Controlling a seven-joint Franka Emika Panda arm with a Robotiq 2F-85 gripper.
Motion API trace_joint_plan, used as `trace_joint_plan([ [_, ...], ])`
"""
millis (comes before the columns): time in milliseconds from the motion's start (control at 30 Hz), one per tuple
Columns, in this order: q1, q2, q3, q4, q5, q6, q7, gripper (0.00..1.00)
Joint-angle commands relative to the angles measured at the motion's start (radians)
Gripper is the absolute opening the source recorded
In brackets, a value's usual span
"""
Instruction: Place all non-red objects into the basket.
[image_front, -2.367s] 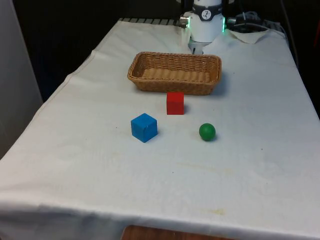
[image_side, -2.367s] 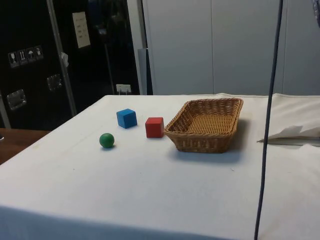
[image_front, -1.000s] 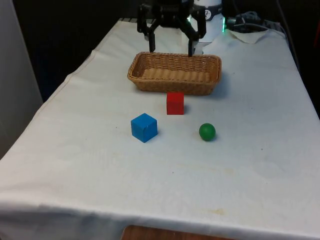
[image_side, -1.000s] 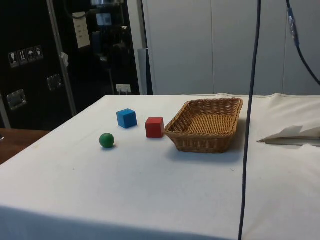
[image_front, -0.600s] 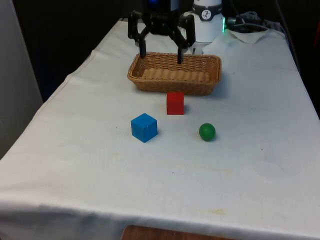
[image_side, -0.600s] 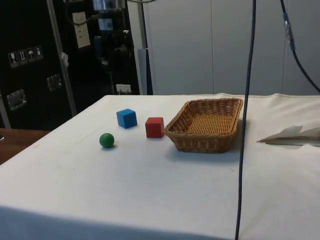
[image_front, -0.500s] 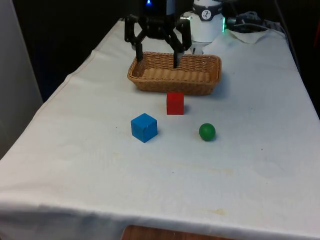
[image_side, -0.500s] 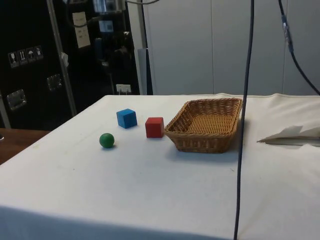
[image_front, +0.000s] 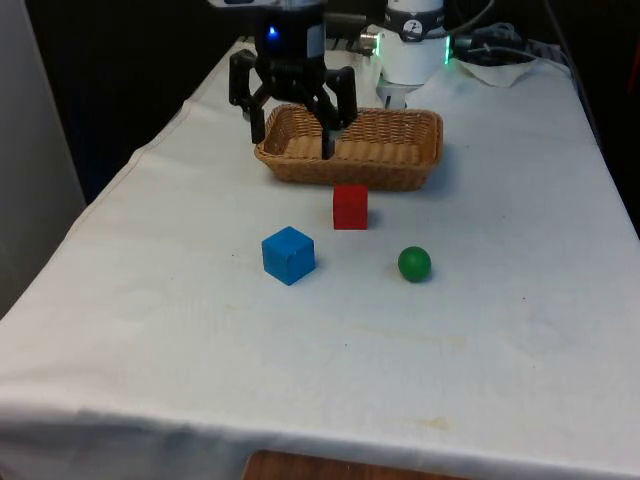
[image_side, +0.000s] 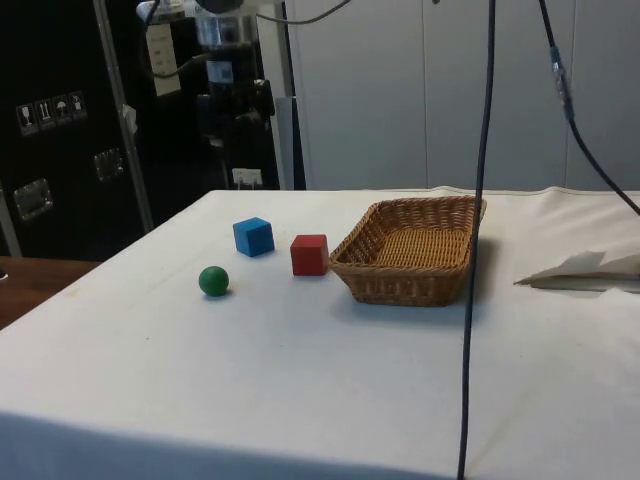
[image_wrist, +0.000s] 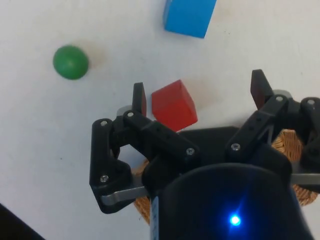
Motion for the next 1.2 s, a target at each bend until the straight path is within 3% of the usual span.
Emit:
trace_joint_plan([
  [0,-0.006,0.007,0.004,-0.001,0.012,0.017,-0.005,1.00],
  [567,-0.002,0.066,-0.010,-0.021,0.046,0.095,0.003,1.00],
  [833,-0.010,0.101,-0.001,-0.032,0.087,0.150,-0.007,1.00],
  [867,-0.002,0.098,-0.010,-0.031,0.072,0.137,0.002,1.00],
  [900,-0.010,0.110,0.000,-0.033,0.098,0.158,-0.009,1.00],
  [1167,-0.010,0.141,0.003,-0.032,0.140,0.183,-0.015,1.00],
])
